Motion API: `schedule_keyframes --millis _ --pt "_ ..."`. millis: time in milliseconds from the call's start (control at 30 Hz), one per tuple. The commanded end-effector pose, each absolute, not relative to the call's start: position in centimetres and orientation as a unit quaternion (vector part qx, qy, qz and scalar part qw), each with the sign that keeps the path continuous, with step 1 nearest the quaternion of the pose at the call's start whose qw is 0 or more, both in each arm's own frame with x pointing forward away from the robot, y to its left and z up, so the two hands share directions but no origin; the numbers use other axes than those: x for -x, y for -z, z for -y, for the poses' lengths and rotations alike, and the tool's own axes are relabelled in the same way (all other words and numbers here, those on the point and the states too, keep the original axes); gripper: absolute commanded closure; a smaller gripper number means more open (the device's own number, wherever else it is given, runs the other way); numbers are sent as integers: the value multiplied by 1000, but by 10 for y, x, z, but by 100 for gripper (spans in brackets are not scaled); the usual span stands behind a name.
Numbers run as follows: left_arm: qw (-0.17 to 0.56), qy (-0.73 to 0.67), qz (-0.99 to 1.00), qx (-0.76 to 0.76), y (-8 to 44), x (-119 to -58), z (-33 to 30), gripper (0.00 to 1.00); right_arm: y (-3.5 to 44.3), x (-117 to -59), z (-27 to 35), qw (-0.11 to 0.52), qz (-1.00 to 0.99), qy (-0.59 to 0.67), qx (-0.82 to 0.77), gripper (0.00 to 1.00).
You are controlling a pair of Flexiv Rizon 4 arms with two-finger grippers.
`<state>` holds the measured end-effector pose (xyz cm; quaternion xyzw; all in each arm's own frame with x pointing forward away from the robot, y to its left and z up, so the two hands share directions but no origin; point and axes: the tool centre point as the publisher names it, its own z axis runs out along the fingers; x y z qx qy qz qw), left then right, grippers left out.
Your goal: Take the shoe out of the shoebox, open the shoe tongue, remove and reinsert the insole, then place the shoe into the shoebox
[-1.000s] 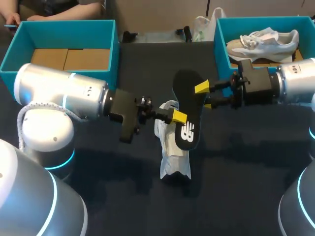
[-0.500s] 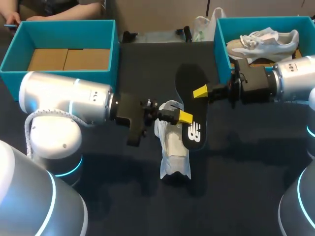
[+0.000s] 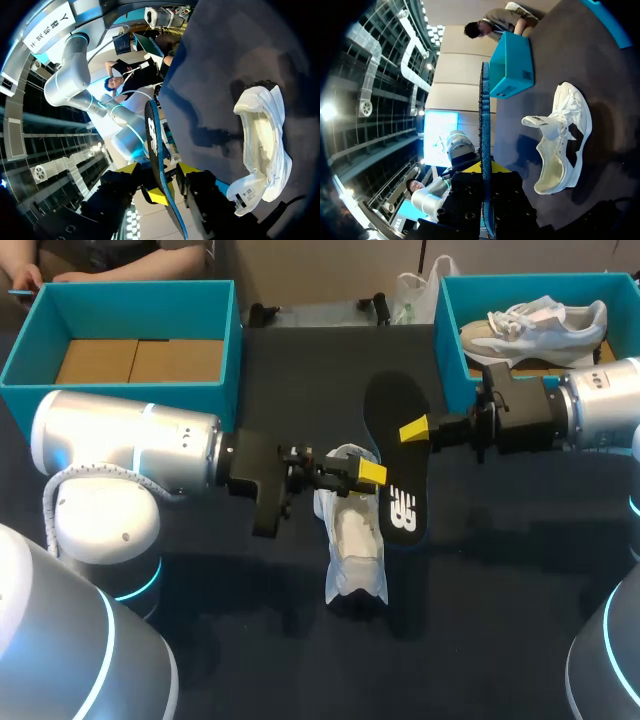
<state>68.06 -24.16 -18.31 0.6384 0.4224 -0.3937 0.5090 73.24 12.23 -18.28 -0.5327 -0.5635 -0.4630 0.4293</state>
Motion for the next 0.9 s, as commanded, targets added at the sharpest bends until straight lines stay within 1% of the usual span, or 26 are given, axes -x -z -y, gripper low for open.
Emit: schedule_keyframes --millis 33,233,567,767,900 --pt "506 392 -433 -635 183 -672 215 0 187 -732 -117 432 561 462 534 100" --pt "503 376 -466 -623 188 -676 194 0 193 -733 -114 436 557 463 534 100" --pt "487 344 -514 -617 168 -702 166 0 202 -730 -118 445 555 467 526 100" --pt "470 346 -538 -608 158 -722 160 0 206 -727 -119 446 550 471 525 100" --pt "470 346 -538 -608 158 -722 160 0 207 -727 -119 447 549 473 525 100"
